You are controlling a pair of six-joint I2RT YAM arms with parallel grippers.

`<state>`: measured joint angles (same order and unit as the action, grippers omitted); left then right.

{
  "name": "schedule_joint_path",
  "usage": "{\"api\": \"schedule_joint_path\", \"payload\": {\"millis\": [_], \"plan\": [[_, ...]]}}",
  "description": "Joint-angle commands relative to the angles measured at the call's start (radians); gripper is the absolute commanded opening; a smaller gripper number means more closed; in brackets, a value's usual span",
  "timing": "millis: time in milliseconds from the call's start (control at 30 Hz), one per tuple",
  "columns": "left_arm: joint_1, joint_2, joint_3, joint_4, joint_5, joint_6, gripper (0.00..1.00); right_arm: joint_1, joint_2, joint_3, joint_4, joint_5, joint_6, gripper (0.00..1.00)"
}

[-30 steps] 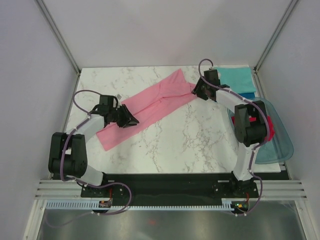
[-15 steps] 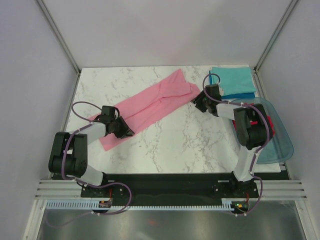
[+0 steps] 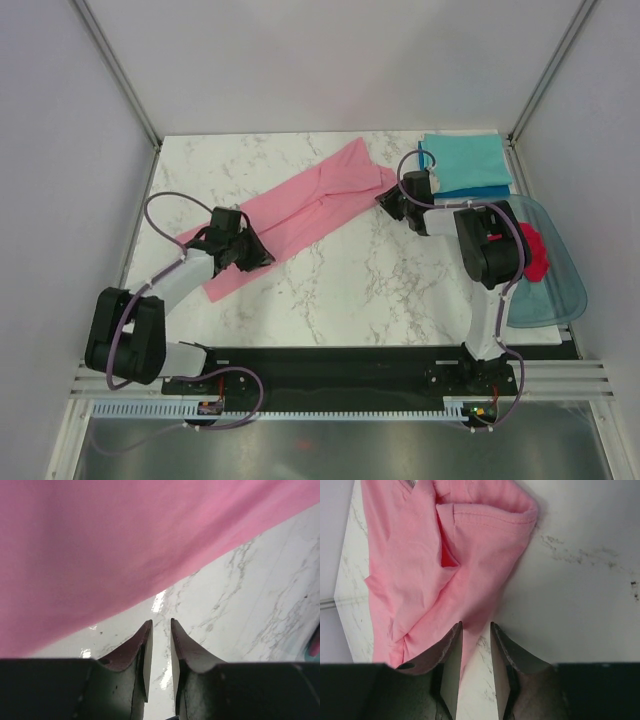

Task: Fold and stack the t-shirts
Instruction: Fold the tshirt

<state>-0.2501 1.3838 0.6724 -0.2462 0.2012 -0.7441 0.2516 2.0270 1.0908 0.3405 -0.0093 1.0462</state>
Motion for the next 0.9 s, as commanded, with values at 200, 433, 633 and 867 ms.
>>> {"api": "schedule_joint_path", "payload": {"millis": [200,433,633,867], "plan": [[0.000,-0.158,0.181,-0.118,-0.051,0.144,0.28,-0.023,0.137,0.136,-0.057,0.036,-0.086,0.00],[0.038,-0.121,0.286,-0.226,-0.008,0.230,0.29,-0.092,0.228,0.441,-0.259,-0.054,-0.251,0.09],[0.184,-0.068,0.357,-0.280,0.013,0.264,0.29,-0.075,0.083,0.326,-0.322,-0.057,-0.219,0.38],[0.206,0.001,0.176,-0.203,0.144,0.210,0.25,-0.028,-0.016,0.224,-0.291,-0.026,-0.175,0.41]]}}
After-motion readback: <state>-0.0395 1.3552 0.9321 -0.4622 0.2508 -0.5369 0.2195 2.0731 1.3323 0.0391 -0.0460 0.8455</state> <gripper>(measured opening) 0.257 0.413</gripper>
